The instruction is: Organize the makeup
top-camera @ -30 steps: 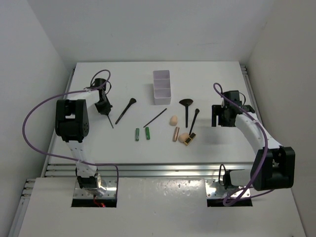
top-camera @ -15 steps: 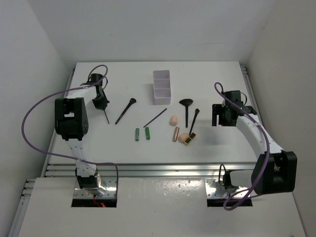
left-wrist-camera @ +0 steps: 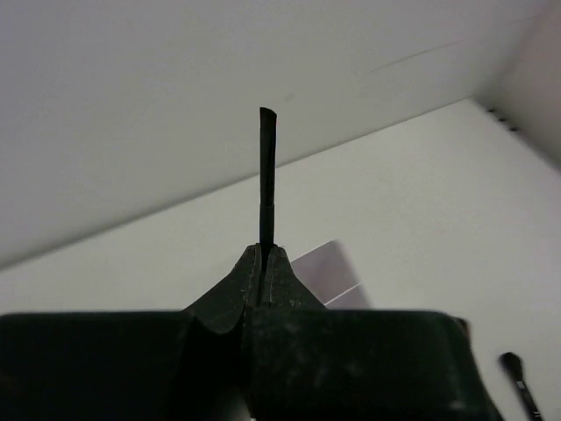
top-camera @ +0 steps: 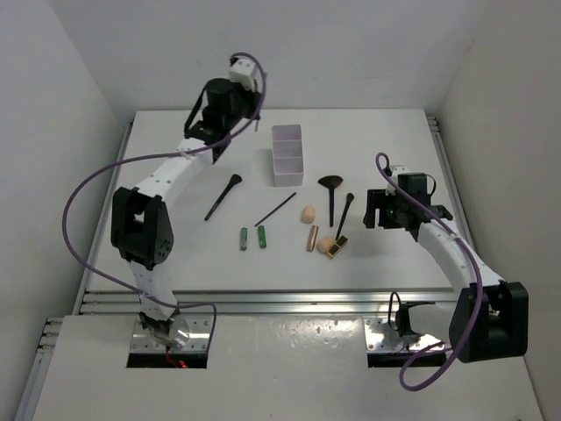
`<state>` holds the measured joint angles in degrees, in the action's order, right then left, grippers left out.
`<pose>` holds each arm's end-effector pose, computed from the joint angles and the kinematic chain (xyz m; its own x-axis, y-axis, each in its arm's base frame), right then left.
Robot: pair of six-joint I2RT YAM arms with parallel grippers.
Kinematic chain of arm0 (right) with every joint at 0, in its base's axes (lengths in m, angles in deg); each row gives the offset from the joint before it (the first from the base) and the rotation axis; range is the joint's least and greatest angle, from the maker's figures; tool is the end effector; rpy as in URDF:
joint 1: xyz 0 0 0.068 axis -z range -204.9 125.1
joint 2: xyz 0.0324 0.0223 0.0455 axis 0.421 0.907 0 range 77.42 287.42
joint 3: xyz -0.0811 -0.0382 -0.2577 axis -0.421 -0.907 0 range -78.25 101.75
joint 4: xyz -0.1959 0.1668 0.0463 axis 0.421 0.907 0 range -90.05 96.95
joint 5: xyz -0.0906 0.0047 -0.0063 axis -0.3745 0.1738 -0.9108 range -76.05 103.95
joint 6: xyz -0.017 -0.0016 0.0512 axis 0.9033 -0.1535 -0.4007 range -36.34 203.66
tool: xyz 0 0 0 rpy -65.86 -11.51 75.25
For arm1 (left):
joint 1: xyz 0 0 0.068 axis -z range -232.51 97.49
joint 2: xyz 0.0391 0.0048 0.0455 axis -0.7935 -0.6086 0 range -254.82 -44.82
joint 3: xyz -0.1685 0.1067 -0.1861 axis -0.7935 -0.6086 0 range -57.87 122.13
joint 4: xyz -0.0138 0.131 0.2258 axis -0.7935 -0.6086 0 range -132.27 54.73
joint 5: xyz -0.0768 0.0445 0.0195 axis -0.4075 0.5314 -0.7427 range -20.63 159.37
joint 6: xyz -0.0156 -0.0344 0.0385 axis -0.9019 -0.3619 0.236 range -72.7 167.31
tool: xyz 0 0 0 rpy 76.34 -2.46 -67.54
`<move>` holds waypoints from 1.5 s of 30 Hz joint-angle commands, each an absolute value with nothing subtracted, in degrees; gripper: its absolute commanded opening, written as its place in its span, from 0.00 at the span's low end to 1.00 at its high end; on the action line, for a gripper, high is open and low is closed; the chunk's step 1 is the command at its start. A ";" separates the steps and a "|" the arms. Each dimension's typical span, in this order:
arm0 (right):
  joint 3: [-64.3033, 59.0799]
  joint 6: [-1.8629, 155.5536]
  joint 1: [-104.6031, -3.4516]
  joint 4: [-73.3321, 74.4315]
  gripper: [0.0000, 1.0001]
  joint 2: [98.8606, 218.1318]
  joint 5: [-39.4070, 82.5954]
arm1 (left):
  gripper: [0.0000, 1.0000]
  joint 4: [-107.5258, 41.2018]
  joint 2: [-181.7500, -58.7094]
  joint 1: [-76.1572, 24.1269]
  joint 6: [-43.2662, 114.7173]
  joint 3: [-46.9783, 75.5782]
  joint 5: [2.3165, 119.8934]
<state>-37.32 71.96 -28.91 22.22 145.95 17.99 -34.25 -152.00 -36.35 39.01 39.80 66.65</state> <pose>0.2380 0.0192 0.2150 -0.7702 0.1488 -0.6202 0.0420 0.9821 0.1834 0.4392 -0.1289 0.3682 -0.1870 -0.0960 -0.9777 0.2992 0.9424 -0.1497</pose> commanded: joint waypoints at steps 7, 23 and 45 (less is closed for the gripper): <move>-27.89 66.78 -30.26 26.40 0.70 154.05 20.28 | 0.00 2.34 -159.78 -27.20 43.43 36.44 51.00; -24.64 66.80 -30.52 25.44 0.70 159.50 22.74 | 0.00 23.88 -175.51 -28.26 47.31 36.87 52.84; -19.36 61.25 -30.44 24.92 0.68 166.10 26.17 | 0.00 26.08 -173.31 -32.39 39.66 38.63 38.96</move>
